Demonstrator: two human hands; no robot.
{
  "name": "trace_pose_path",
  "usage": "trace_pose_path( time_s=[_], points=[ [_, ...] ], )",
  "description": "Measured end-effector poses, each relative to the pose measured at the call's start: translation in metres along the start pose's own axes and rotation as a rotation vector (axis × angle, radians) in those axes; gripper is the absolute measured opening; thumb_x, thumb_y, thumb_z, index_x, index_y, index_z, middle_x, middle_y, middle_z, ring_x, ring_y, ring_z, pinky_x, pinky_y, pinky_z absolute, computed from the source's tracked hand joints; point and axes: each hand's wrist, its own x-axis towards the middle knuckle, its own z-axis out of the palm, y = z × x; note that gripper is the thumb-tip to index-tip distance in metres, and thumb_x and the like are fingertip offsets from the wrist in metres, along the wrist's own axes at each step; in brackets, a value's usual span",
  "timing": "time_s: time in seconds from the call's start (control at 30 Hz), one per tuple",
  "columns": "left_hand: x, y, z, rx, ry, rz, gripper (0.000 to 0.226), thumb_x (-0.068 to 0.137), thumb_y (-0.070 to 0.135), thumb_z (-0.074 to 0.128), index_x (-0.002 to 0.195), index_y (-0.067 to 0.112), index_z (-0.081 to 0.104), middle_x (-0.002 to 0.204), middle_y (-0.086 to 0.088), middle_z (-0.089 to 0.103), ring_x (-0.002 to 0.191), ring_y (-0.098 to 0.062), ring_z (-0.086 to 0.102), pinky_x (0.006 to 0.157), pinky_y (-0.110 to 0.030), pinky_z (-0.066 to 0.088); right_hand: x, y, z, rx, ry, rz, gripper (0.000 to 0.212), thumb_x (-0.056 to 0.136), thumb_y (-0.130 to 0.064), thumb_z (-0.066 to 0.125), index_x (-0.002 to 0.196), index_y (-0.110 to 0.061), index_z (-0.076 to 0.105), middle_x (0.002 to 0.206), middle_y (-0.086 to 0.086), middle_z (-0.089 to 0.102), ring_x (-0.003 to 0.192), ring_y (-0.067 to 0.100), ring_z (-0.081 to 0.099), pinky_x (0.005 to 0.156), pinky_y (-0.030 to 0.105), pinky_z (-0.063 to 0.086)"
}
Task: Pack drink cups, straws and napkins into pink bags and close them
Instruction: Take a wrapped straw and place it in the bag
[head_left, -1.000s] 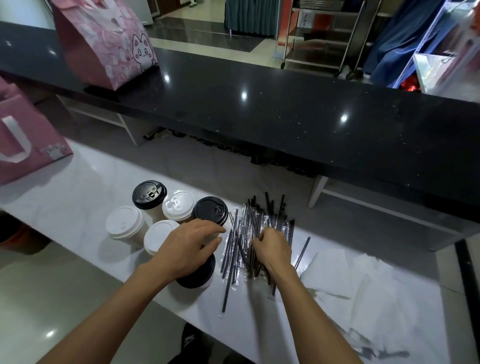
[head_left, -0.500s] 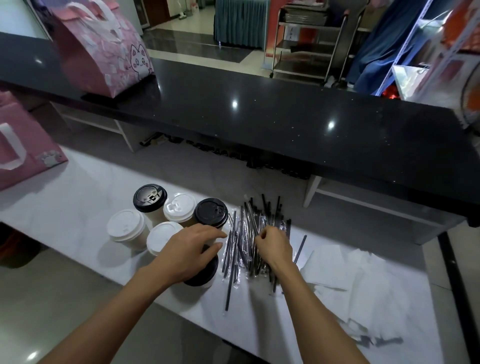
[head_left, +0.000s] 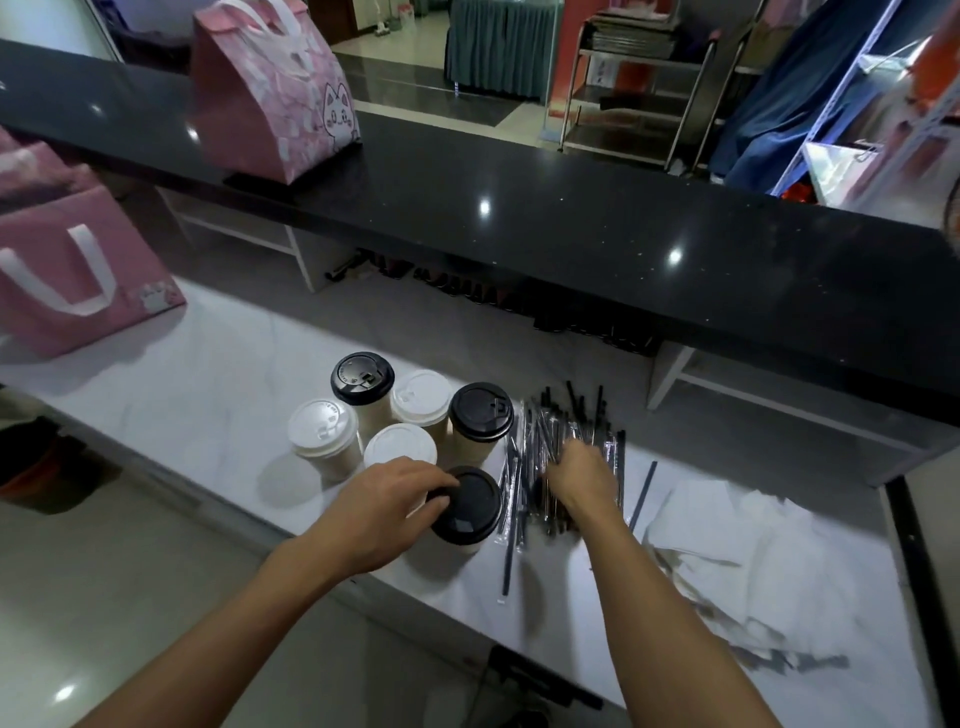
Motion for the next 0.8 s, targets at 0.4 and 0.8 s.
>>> trace_pose_path(
  time_s=[0.4, 0.8],
  points=[
    [-0.015, -0.016, -0.013, -0.052, 0.034, 0.056, 0.039, 0.095, 0.048, 0.046, 0.118, 0.028, 0.071, 0.115, 0.012, 0.071, 0.108, -0.01, 0.064, 0.088, -0.038, 0.055, -0.048, -0.018, -0.049, 0.506, 0.071, -0.089, 0.011, 0.092, -0.027, 0.067, 0.081, -0.024, 0.069, 0.075, -0.006, 0.072, 0.064, 0.013, 0.068, 0.064, 0.033, 0.057],
    [-0.108, -0.106, -0.078, -0.027, 0.16, -0.152, 0.032, 0.095, 0.049, 0.053, 0.123, 0.041, 0.065, 0.121, 0.02, 0.067, 0.104, 0.0, 0.06, 0.088, -0.019, 0.046, -0.095, -0.2, -0.055, 0.203, 0.089, -0.636, 0.008, 0.09, -0.03, 0.069, 0.087, -0.022, 0.071, 0.074, -0.01, 0.066, 0.07, 0.011, 0.063, 0.066, 0.033, 0.053]
  ],
)
